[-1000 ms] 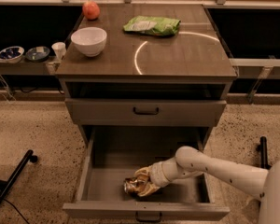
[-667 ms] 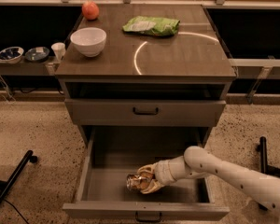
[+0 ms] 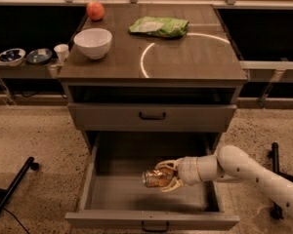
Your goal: Pick orange can from middle drawer and place on counter
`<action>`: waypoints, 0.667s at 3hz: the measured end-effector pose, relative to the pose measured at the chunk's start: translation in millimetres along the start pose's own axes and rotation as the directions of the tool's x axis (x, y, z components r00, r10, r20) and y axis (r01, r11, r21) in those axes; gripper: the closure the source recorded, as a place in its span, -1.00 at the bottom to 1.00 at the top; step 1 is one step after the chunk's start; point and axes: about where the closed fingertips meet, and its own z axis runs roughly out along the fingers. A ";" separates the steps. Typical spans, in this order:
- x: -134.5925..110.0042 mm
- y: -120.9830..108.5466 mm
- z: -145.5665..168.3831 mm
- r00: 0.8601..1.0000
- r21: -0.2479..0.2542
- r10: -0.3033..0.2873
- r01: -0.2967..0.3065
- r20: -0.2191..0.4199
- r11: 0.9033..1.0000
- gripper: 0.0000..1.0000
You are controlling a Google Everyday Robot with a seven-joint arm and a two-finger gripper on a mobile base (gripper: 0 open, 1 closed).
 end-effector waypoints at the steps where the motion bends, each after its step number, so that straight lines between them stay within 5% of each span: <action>1: -23.9 -39.8 -54.0 0.999 0.013 0.004 -0.004 -0.045 1.000 1.00; 2: -43.3 -87.4 -109.0 0.994 -0.014 0.024 -0.026 -0.108 1.000 1.00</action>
Offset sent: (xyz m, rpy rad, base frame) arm 0.0980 -0.1278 0.2128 -0.2054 0.0743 -0.0409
